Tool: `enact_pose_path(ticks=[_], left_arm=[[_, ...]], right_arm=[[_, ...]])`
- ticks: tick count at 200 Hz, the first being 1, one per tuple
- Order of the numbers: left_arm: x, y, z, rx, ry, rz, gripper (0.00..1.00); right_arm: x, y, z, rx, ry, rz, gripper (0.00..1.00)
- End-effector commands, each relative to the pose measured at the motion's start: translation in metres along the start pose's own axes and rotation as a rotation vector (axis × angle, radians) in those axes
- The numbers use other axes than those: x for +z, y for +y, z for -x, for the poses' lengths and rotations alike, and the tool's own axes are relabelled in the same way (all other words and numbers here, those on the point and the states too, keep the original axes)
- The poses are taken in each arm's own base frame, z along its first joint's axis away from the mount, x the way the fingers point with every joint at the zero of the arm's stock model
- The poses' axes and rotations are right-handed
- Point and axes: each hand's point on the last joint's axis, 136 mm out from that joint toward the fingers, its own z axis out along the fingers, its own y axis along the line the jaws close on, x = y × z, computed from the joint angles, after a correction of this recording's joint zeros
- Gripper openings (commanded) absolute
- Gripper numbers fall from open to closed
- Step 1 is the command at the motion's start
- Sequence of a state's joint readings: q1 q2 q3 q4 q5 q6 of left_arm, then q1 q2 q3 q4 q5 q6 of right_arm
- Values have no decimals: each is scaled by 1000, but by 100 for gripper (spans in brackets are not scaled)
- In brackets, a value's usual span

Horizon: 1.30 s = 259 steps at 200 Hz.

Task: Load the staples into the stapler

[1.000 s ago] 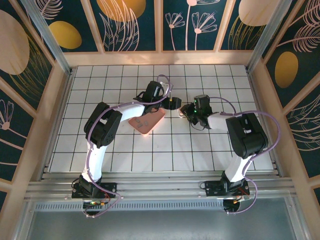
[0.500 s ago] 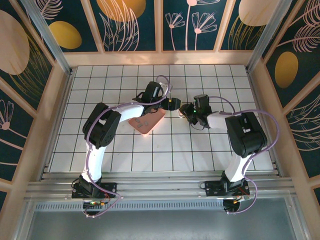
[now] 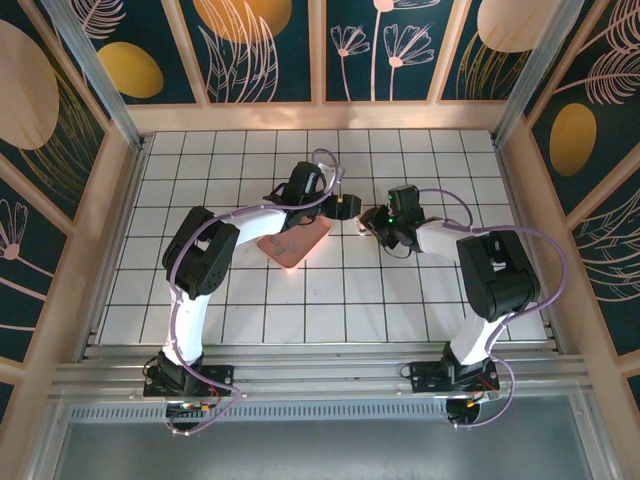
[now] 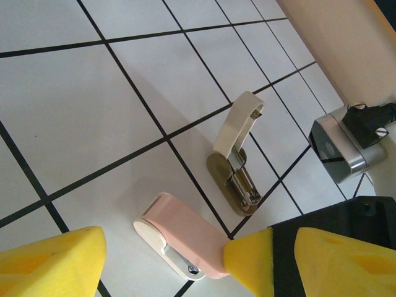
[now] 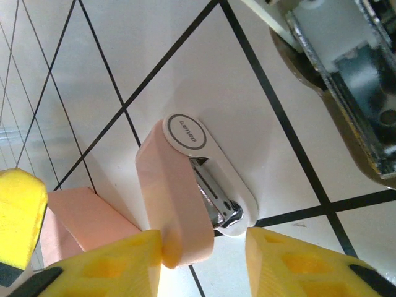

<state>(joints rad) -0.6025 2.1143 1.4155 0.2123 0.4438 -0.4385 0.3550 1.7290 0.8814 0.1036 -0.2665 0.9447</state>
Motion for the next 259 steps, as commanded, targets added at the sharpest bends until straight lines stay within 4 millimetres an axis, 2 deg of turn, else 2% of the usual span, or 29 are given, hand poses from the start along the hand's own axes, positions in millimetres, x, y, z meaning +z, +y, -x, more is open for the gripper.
enact_pose_path(ticks=[1, 26, 43, 79, 100, 124, 171, 208, 243, 252, 259], left_arm=[[-10, -8, 13, 28, -27, -12, 79], [-10, -5, 11, 26, -25, -7, 80], [-11, -4, 10, 22, -22, -5, 79], [-13, -2, 10, 21, -24, -1, 80], [-15, -3, 12, 23, -31, -3, 80], [-20, -6, 18, 23, -48, -2, 80], [-48, -3, 32, -21, -105, 41, 84], [-79, 10, 30, -101, -129, 101, 86], [-113, 30, 13, -185, -139, 194, 87], [-118, 39, 2, -216, -130, 229, 87], [-131, 38, 4, -229, -152, 242, 88]], right_arm=[[10, -18, -8, 3, 38, -66, 35], [18, -63, -26, 45, 85, -173, 27], [21, -82, -40, 61, 128, -212, 26], [14, -83, -38, 45, 117, -227, 25], [9, -66, -30, 11, 97, -187, 32], [0, -33, -17, -54, 62, -116, 41], [-29, 16, 7, -227, -17, -70, 46], [-43, 46, 5, -374, -31, -55, 47], [-46, 77, -5, -524, -30, -40, 47], [-45, 85, -11, -563, -21, -30, 47], [-44, 92, -15, -592, -13, -23, 47]])
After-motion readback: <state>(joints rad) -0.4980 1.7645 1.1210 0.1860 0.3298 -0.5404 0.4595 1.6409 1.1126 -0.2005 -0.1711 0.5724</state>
